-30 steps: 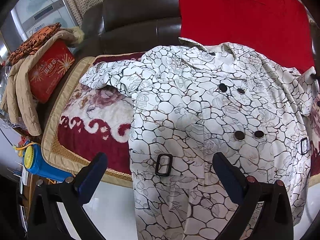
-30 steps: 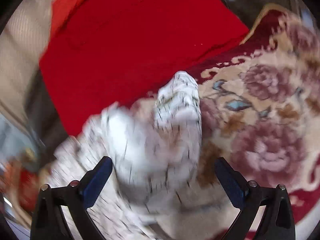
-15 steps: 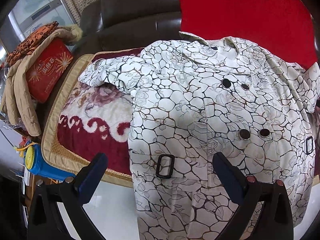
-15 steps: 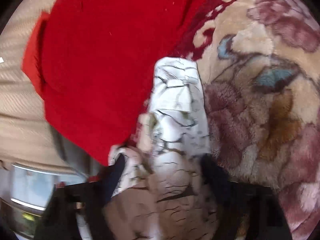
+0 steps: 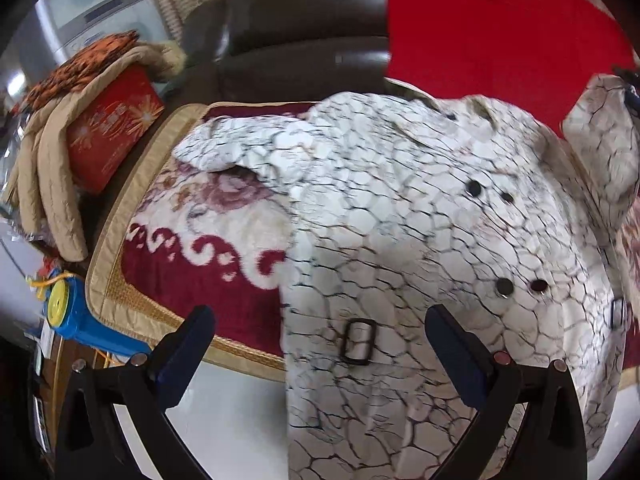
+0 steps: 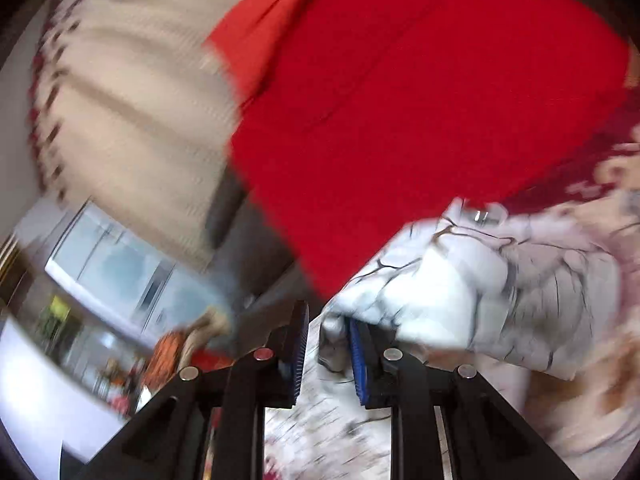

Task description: Fold large clothes

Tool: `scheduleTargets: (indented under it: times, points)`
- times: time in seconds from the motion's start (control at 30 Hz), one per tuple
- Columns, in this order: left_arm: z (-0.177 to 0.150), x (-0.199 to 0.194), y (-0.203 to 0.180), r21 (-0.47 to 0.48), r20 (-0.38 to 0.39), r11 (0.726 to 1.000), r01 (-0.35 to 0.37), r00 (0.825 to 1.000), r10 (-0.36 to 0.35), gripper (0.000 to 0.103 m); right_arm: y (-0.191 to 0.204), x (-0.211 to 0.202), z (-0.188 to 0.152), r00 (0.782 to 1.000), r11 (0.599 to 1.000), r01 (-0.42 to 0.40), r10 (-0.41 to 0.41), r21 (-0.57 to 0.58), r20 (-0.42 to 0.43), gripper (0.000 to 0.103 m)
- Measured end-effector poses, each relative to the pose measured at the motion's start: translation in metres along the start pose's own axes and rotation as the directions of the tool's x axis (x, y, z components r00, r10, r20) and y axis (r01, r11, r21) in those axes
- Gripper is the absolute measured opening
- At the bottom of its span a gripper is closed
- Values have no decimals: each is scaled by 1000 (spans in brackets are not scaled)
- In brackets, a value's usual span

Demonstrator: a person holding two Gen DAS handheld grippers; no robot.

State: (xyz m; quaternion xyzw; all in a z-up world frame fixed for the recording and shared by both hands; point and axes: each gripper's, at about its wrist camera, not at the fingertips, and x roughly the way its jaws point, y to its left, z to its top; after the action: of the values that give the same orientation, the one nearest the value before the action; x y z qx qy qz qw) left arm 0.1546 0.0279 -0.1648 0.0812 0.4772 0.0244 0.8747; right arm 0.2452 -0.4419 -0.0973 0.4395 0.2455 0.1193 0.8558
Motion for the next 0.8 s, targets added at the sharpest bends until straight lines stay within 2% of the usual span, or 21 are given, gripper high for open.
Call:
scheduleTargets:
  times: [0.07, 0.17, 0.23, 0.3, 0.37, 0.4, 0.47, 0.5, 0.57, 0.6, 0.67, 0.73, 0.8]
  points:
    - [1, 0, 14, -30, 2, 999, -12, 1000, 12, 103, 34, 35, -25, 995, 997, -20, 12, -77, -94, 22]
    - [1, 0, 34, -69, 3, 997, -36, 999, 37, 103, 77, 86, -84, 966, 980, 18, -67, -198, -248, 36]
    - [1, -1, 45, -88, 6, 995, -50, 999, 51, 103, 86, 123, -128, 921, 972, 4, -95, -236, -377, 79]
    - [1, -1, 55, -108, 9, 992, -64, 998, 65, 103, 81, 139, -158, 890, 974, -10, -95, -228, -445, 80]
    - [2, -1, 61, -120, 12, 991, -65, 998, 67, 103, 70, 144, -186, 852, 965, 10, -145, -260, -503, 80]
    - [3, 0, 61, -123, 13, 991, -60, 998, 62, 103, 64, 143, -193, 845, 958, 30, -177, -286, -505, 80]
    - [5, 1, 59, -131, 21, 991, -20, 1000, 23, 103, 46, 124, -191, 846, 953, 48, -198, -299, -494, 80]
    - [6, 3, 58, -135, 22, 991, 7, 1000, -4, 103, 39, 117, -187, 854, 953, 57, -201, -297, -480, 80]
    - [7, 12, 51, -137, 1, 987, 82, 997, -83, 103, 28, 100, -170, 886, 953, 91, -210, -288, -414, 80]
    - [7, 18, 46, -135, -13, 986, 96, 995, -98, 103, 21, 94, -156, 904, 952, 115, -219, -284, -368, 80]
    - [6, 28, 36, -124, -25, 986, 109, 993, -113, 103, 14, 73, -136, 923, 945, 161, -245, -283, -295, 78]
    - [8, 38, 28, -112, -40, 985, 130, 990, -135, 103, 3, 69, -125, 919, 926, 218, -302, -308, -256, 67]
    - [12, 44, 25, -122, -31, 980, 156, 987, -161, 103, -15, 74, -129, 891, 907, 274, -364, -320, -271, 57]
